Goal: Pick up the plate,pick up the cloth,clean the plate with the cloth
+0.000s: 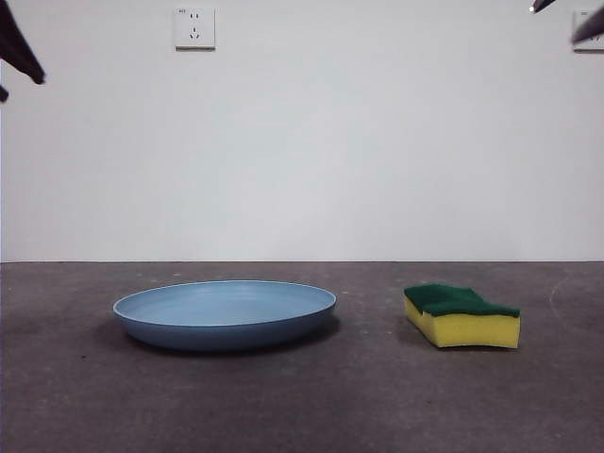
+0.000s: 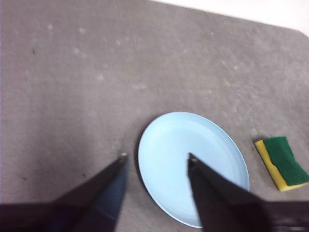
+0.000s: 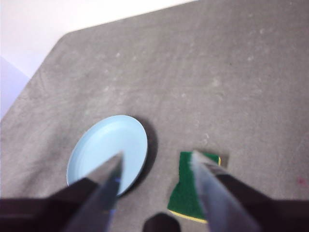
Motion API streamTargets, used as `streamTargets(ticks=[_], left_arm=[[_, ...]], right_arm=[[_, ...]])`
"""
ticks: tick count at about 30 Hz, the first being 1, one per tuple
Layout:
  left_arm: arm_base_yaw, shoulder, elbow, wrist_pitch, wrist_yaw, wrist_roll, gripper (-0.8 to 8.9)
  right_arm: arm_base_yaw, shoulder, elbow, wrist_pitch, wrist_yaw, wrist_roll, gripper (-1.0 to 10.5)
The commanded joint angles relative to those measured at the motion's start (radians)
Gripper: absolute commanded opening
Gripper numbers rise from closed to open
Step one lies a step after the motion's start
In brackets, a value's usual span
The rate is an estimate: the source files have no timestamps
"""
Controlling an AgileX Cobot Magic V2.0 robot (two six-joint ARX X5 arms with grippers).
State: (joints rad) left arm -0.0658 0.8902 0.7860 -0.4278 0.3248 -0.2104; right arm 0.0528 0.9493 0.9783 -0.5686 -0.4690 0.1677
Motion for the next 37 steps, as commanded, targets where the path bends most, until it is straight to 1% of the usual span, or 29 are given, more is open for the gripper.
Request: streamTargets(ticks=[1,6,8,11,15,18,23,30,37], left_arm=[[-0.001,0.026,0.001,-0.001,0.035,-0.01,4.49],[-0.002,0.098,0.013,0.008,0.047,-0.002,4.49],[-0.008,0.146,0.052,-0.008,0.045,0.022,4.48],[-0.034,0.258,0.157,-0.069,0.033,0.079,4.39],[-0.083,0.431,0.314,-0.196,-0.021,0.16,4.39],[-0.112,0.552,0.394,-0.257,-0.037,0.189,4.39],[-0.15,0.694,0.419,-0.214,-0.092,0.189,4.39],[-0.164,0.846,0.419,-0.156,-0.117,0.189,4.39],[-0.164,0.957,0.419,-0.107,-0.115,0.187,4.38]], right_arm=[[0.002,0.002,0.003,-0.005,0.0,-0.011,5.1],[0.002,0.001,0.003,-0.006,-0.001,-0.011,5.0],[0.002,0.001,0.003,-0.006,-0.001,-0.011,5.0],[0.003,0.001,0.003,-0.006,-0.001,-0.007,5.0],[0.003,0.001,0.003,-0.027,-0.001,-0.008,5.0],[0.003,0.001,0.003,-0.055,0.0,-0.008,5.0],[0.003,0.001,0.003,-0.074,0.0,-0.008,5.0],[0.003,0.001,0.003,-0.076,0.0,-0.009,5.0],[0.002,0.001,0.003,-0.085,0.003,-0.009,5.0]])
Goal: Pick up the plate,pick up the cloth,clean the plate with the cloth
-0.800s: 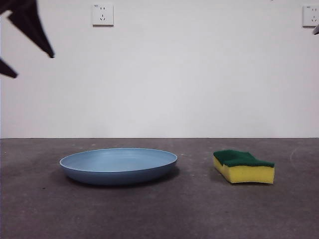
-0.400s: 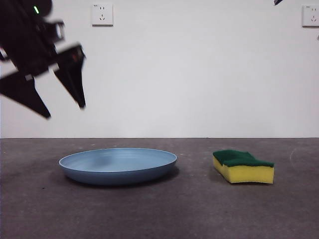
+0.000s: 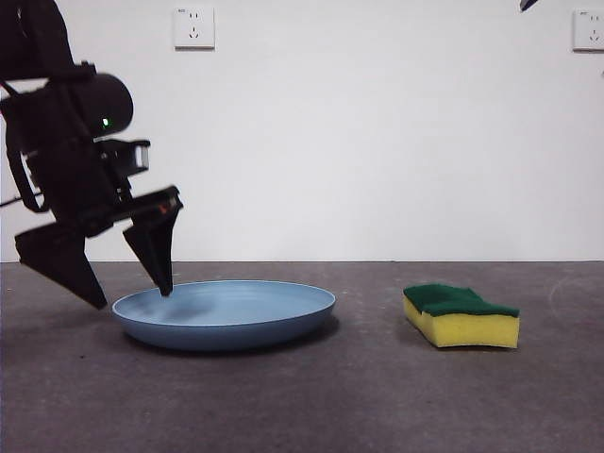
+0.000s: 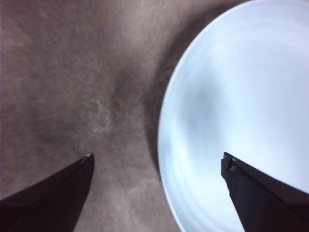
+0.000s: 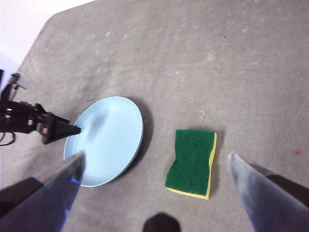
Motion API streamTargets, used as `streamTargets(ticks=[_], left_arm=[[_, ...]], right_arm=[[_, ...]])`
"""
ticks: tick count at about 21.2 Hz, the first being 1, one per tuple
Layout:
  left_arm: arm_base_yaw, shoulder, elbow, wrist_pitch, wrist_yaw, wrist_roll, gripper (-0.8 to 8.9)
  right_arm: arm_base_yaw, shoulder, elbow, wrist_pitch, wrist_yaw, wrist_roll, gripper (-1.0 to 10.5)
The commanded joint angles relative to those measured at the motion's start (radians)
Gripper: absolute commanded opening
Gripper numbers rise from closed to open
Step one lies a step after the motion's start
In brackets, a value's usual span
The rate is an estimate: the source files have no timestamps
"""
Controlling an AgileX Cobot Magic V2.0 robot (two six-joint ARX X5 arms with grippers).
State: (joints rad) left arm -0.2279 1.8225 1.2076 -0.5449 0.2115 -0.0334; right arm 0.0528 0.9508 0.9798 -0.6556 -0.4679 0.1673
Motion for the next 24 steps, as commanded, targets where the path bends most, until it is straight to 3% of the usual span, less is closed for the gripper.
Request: streamTargets(ticks=[1,3,7,16,24], left_arm=[[-0.003,0.036,-0.003,0.015,-0.002,0.008,4.38],[-0.009,0.047,-0.003,0.019,-0.008,0.008,4.15],[-0.03,0.048,-0.003,0.022,-0.011,0.031,-0.11],[-0.054,-0.009,0.01,-0.004,-0.054,0.061,-0.09],[-0.071,-0.351,0.01,-0.035,-0.08,0.06,-0.09]], right_arm=[[0.002,-0.001,0.001,0.003,0.003,-0.008,5.0],[0.002,-0.001,0.001,0.003,0.003,-0.008,5.0],[0.002,-0.001,0.001,0.002,0.003,-0.008,5.0],[0.045,0.018,0.001,0.003,0.007,-0.004,5.0],[0.317,0.26,0.092,-0.06,0.312,-0.066,5.0]])
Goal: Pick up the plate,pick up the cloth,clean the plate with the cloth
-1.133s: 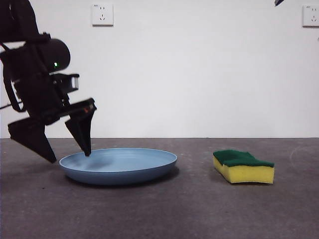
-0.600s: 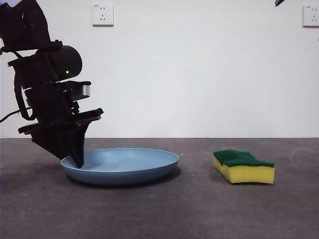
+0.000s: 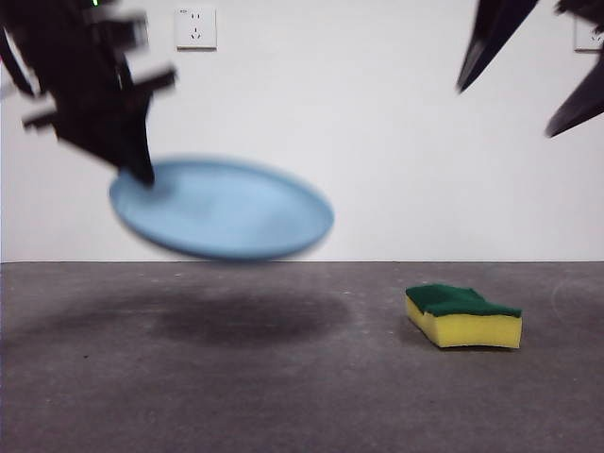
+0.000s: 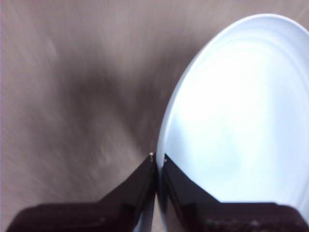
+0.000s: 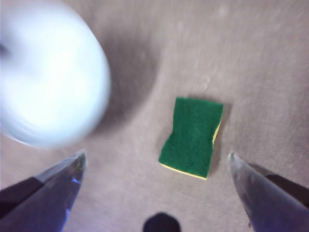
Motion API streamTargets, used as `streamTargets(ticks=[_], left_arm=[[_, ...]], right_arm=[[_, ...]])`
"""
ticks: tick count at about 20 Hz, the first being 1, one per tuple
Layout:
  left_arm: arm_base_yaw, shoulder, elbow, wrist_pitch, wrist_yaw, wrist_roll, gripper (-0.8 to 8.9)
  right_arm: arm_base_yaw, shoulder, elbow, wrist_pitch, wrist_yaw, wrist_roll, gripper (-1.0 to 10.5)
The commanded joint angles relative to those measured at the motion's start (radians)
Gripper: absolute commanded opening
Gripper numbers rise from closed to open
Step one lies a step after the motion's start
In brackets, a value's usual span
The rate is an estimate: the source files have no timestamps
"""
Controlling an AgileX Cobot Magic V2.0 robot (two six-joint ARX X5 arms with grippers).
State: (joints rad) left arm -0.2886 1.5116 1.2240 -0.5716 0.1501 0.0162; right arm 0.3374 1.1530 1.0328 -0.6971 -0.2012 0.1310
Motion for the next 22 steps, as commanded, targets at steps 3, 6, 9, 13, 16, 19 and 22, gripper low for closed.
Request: streamTargets(ticks=[3,6,9,13,16,19,22], left_arm=[[-0.031,-0.128,-0.044,-0.025,-0.156,0.014,-0.09],[-0.031,-0.256,-0.195,0.071,-0.177,-0.002,-0.09],[-0.031,-0.413,-0.343,0.149,-0.176,-0.024,-0.09],[-0.031,-0.542,-0.384,0.134,-0.175,-0.042,-0.09],[-0.031,-0.591,-0.384,0.123,-0.175,-0.042,-0.09],[-0.031,-0.601,-0.384,0.095,-0.175,-0.042,-0.09],[-0.031,-0.601,-0.384,0.089,-0.175,-0.042,-0.09]], right_arm=[[0.076,0.225,0.148,-0.105,0.088,-0.044,5.0],[0.084,0.36,0.206,-0.118,0.126,-0.044,5.0],[0.083,0.473,0.215,-0.081,0.131,-0.043,5.0],[0.082,0.592,0.215,-0.025,0.166,-0.042,5.0],[0.081,0.663,0.215,-0.009,0.188,-0.042,5.0],[0.077,0.693,0.215,0.008,0.182,-0.042,4.4],[0.076,0.693,0.215,0.007,0.182,-0.042,1.8]])
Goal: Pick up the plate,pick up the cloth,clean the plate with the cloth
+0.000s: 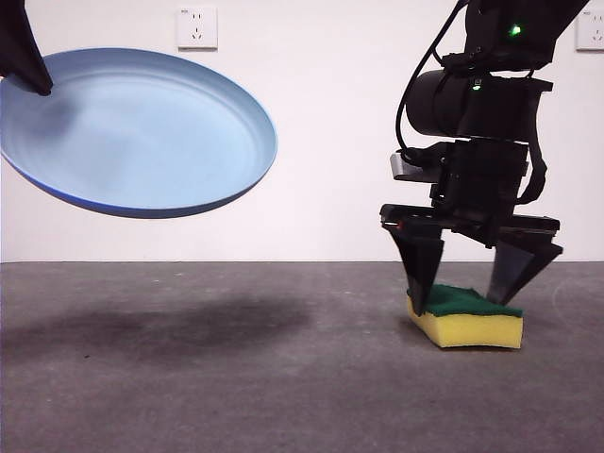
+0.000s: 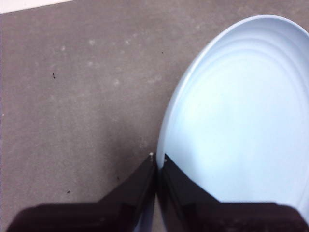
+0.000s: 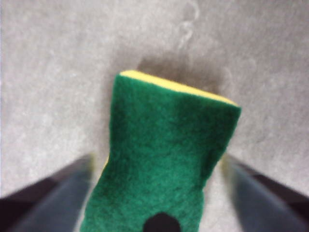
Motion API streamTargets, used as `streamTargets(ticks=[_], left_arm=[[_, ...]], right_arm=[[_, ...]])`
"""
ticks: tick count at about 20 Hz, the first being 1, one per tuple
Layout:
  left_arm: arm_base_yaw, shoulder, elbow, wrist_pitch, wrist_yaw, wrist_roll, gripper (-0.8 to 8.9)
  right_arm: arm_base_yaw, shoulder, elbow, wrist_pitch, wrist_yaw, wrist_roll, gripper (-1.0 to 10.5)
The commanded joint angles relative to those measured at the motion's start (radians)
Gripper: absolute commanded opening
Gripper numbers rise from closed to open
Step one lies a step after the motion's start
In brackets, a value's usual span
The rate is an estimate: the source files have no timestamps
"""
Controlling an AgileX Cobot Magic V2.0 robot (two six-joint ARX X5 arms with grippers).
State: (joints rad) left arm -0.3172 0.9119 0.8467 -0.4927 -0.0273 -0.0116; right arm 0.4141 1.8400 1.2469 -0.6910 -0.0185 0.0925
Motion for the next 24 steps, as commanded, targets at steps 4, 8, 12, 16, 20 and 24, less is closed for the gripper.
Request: streamTargets(ticks=[4,8,12,16,20,24], left_arm=[[-0.002,-0.001,-0.006,0.008,0.002,-0.014,-0.09],[-0.002,-0.001,-0.006,-0.018,0.002,-0.014,-0.09],[-0.002,0.017,-0.006,-0.032,0.002,-0.014,-0.09],[-0.002,0.122,-0.006,0.011,0.002,-0.055,-0.09],[-0.006,0.283,-0.006,0.106,0.011,-0.109,-0.09],[-0.029,0.379,-0.006,0.183,0.146,-0.189,-0.09]], right_arm=[[-0.002,0.006,0.0,0.0,-0.001,-0.01,-0.2],[-0.002,0.006,0.0,-0.002,-0.001,-0.015,-0.2],[0.0,-0.009,0.001,-0.002,-0.01,-0.016,-0.2],[0.002,-0.132,0.001,0.002,-0.184,-0.011,-0.2],[0.035,-0.305,0.001,0.002,-0.27,0.005,-0.2],[0.123,-0.406,0.001,0.018,-0.268,0.023,-0.2]])
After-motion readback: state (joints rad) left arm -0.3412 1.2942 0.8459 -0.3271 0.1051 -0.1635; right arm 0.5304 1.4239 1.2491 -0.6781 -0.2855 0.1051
